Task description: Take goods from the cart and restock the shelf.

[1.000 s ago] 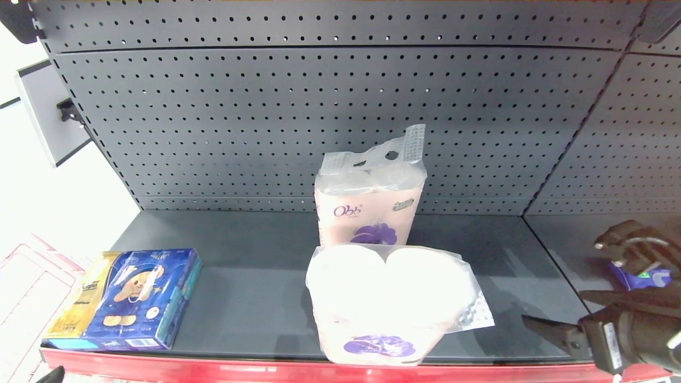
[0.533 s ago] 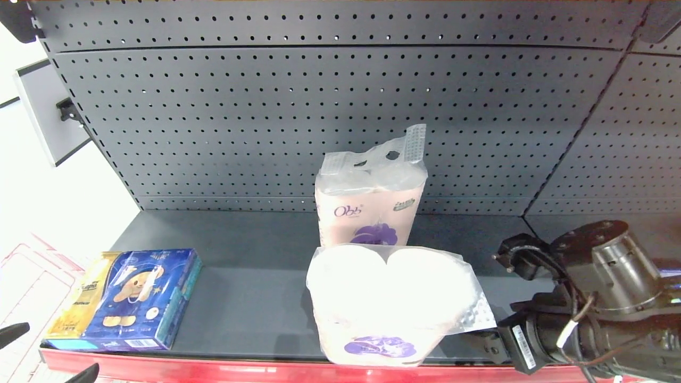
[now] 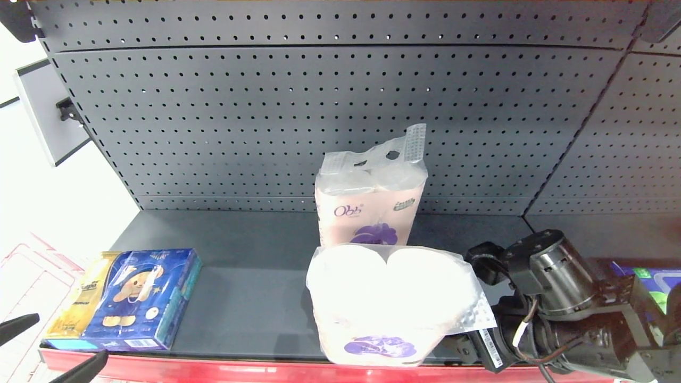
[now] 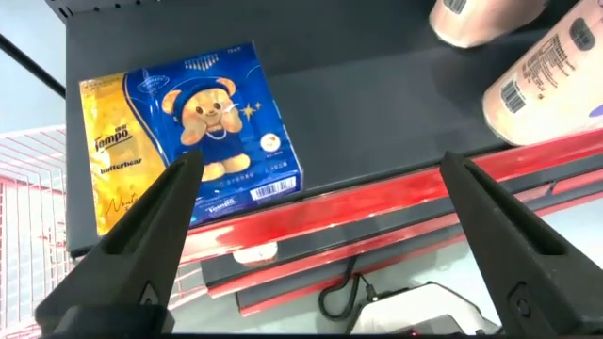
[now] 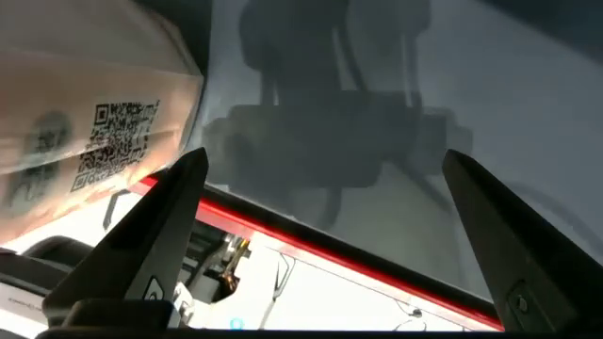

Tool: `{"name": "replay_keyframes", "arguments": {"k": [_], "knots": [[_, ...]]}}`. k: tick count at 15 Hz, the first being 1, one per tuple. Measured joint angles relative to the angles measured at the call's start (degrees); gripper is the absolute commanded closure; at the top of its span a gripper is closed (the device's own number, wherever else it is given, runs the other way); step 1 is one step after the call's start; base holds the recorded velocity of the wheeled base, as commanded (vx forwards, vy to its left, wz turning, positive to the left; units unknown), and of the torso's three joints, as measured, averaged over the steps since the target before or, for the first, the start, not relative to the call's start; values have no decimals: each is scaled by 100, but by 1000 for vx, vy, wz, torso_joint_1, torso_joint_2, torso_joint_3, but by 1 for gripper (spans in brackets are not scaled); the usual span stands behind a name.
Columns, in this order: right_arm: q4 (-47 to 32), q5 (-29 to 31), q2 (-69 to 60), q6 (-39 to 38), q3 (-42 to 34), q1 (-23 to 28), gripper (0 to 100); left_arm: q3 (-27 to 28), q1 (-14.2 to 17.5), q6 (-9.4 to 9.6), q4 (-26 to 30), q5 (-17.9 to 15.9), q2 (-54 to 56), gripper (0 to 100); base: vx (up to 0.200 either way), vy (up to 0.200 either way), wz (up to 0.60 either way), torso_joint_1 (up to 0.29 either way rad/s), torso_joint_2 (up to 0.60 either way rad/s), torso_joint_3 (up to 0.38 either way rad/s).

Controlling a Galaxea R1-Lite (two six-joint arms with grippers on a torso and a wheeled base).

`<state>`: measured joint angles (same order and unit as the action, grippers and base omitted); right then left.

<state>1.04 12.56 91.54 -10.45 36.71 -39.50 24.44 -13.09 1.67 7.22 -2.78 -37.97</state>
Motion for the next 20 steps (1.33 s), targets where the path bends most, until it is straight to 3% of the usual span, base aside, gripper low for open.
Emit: {"name": "replay_keyframes", "arguments": {"k": [20], "knots": [[-4,63,416,-28,207,-210,0,-6,0,-202,-11,11,29,0,0,0,0,0,0,0]]}}
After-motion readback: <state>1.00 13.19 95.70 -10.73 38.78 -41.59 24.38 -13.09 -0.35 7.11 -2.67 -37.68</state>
